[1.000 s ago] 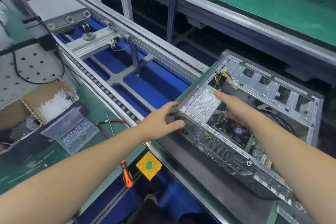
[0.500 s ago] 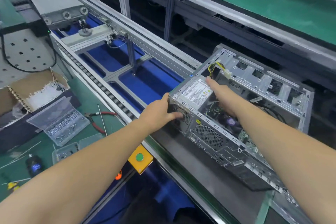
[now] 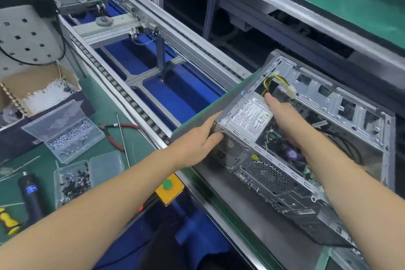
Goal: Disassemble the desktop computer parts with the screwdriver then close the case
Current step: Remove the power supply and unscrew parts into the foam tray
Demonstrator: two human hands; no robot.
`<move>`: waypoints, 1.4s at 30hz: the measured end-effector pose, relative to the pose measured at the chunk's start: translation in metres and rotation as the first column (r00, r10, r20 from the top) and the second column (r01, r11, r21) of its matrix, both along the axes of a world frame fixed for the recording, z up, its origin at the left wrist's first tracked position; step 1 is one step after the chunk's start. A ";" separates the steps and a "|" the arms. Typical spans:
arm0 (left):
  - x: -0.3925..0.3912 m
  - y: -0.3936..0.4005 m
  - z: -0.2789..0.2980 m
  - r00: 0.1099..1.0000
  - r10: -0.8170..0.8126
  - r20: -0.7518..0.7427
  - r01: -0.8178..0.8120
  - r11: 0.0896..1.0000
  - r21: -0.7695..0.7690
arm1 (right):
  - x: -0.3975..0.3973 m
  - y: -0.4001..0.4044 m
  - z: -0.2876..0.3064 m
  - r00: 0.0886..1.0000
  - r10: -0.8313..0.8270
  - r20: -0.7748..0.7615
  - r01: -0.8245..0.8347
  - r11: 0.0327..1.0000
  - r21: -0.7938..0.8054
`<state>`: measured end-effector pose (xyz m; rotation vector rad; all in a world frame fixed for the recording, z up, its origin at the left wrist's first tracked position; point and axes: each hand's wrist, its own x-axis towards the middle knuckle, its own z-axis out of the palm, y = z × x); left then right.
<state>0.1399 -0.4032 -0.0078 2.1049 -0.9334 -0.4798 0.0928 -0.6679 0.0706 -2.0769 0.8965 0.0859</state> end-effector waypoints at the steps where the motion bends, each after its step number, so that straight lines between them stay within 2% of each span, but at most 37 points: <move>1: -0.001 0.002 -0.002 1.000 0.007 0.004 -0.007 1.000 -0.011 | 0.000 -0.001 0.001 1.000 0.025 -0.009 -0.026 0.999 -0.020; 4: -0.013 0.004 -0.013 0.998 0.059 -0.036 -0.060 0.998 -0.034 | -0.003 -0.002 0.004 0.997 0.076 -0.024 -0.077 0.995 -0.059; 7: -0.028 -0.002 -0.020 0.982 0.150 -0.115 -0.163 0.980 -0.110 | -0.005 -0.005 0.005 0.999 0.049 -0.006 -0.050 0.998 -0.039; 9: -0.032 -0.008 -0.015 0.964 0.206 -0.170 -0.229 0.965 -0.126 | -0.007 -0.005 0.004 0.999 0.035 0.002 -0.035 0.998 0.058; 12: -0.034 -0.016 -0.010 0.940 0.262 -0.217 -0.292 0.948 -0.124 | -0.010 -0.001 -0.002 0.995 0.069 0.075 -0.090 0.942 0.324; 15: -0.037 -0.025 -0.012 0.911 0.347 -0.223 -0.382 0.914 -0.136 | -0.007 -0.001 -0.006 0.988 0.087 0.130 -0.134 0.898 0.419; 20: -0.037 -0.029 -0.014 0.885 0.398 -0.240 -0.437 0.889 -0.138 | -0.004 -0.001 -0.006 0.979 0.088 0.185 -0.161 0.888 0.430; 29: -0.035 -0.027 -0.013 0.907 0.305 -0.290 -0.358 0.921 -0.152 | 0.006 -0.004 -0.012 0.981 0.005 0.196 -0.086 0.908 0.411; 36: -0.036 -0.028 0.000 0.903 0.389 -0.180 -0.410 0.907 -0.097 | 0.009 -0.005 -0.015 0.981 -0.067 0.182 -0.008 0.925 0.380; 42: -0.039 -0.028 -0.002 0.887 0.422 -0.189 -0.449 0.883 -0.135 | 0.012 -0.001 -0.014 0.971 -0.090 0.220 0.005 0.934 0.358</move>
